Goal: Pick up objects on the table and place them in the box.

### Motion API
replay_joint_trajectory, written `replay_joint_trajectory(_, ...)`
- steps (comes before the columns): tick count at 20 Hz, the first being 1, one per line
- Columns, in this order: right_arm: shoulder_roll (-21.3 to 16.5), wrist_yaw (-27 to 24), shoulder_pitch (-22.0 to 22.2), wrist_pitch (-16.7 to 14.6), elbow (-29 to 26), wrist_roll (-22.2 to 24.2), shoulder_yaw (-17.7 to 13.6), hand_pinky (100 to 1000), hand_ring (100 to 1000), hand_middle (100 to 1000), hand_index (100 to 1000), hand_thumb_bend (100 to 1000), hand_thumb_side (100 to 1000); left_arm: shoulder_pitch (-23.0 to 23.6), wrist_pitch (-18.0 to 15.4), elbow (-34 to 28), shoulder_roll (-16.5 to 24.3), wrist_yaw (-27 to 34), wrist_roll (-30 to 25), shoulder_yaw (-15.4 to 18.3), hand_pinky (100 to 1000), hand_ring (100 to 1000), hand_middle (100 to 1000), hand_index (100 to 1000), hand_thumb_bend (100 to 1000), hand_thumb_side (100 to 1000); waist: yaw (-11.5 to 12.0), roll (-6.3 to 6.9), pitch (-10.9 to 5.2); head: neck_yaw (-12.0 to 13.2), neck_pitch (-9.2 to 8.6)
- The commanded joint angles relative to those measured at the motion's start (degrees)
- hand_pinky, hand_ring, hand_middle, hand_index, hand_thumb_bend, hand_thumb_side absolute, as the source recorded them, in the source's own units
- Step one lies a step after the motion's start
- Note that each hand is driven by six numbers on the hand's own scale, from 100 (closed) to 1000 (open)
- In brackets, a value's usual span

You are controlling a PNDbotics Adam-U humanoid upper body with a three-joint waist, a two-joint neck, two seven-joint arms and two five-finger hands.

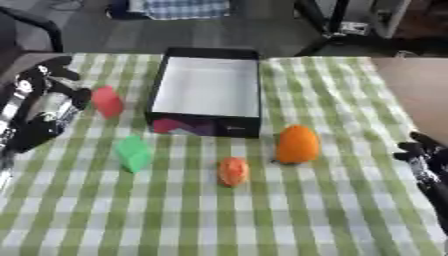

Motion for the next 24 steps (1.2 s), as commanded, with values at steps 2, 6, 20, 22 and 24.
replay_joint_trajectory(2,-1.1,-0.4,-0.2,0.0,-0.5,0.2,0.1,893,720,708,870,100,602,-5.7,1.6,5.2,13.0,-4.0,-6.2,-3.2,792,675,741,926,489,641,-0.6,0.81,-1.47,0.5,0.37)
replay_joint_trajectory(6,-1.3,-0.5,0.0,0.0,-0.4,0.5,0.4,893,720,707,869,100,604,-14.4,0.6,15.1,18.9,-9.7,-13.8,-8.3,794,711,760,934,480,587,-1.5,0.82,-1.70,0.7,0.37)
replay_joint_trajectory(20,-1.4,-1.3,0.1,0.0,-0.1,1.0,1.1,892,718,706,868,100,611,-36.7,-9.3,50.0,3.6,-43.5,-25.8,-9.5,785,722,752,919,451,488,-2.5,-0.18,-1.63,-0.2,0.37)
replay_joint_trajectory(22,-1.4,-1.4,0.0,0.0,0.0,1.1,1.2,892,718,706,868,100,613,-38.0,-9.0,53.6,1.6,-46.3,-24.0,-8.4,778,711,743,915,435,474,-2.7,-0.36,-1.53,-0.1,0.37)
replay_joint_trajectory(24,-1.4,-1.5,-0.1,0.0,0.0,1.1,1.2,892,718,706,868,100,613,-39.0,-8.5,56.5,-0.1,-48.2,-21.8,-7.3,775,700,734,910,425,471,-2.8,-0.49,-1.45,-0.1,0.37)
